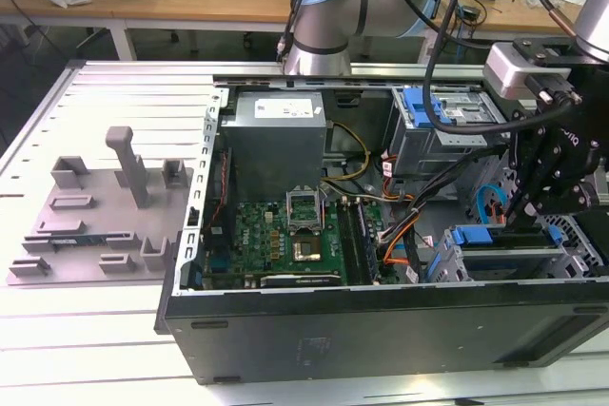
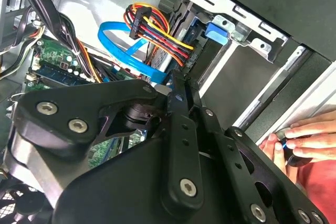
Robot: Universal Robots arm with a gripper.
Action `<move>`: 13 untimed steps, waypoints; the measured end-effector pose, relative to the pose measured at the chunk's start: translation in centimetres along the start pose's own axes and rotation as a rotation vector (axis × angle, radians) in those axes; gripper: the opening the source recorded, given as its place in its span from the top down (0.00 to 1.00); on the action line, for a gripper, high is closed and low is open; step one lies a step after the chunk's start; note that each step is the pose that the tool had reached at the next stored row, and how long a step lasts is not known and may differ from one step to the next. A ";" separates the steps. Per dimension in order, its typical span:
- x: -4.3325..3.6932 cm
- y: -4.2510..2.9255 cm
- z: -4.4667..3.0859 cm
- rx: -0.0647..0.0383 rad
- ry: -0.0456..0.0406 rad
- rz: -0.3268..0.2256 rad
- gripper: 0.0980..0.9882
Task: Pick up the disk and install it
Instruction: 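Insert the second disk wire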
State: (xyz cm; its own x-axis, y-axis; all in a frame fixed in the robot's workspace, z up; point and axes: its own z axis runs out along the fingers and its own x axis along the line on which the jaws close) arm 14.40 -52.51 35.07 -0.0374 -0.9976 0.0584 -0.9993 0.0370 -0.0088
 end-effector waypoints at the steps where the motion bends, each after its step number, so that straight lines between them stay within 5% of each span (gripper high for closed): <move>1: -0.02 0.00 0.00 0.000 -0.0001 0.000 0.93; 13: -0.06 -0.12 0.21 0.000 0.0000 0.000 0.93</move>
State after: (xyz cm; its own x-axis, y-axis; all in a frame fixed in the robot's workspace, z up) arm 14.52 -52.47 34.86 -0.0374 -0.9976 0.0583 -0.9993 0.0369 -0.0089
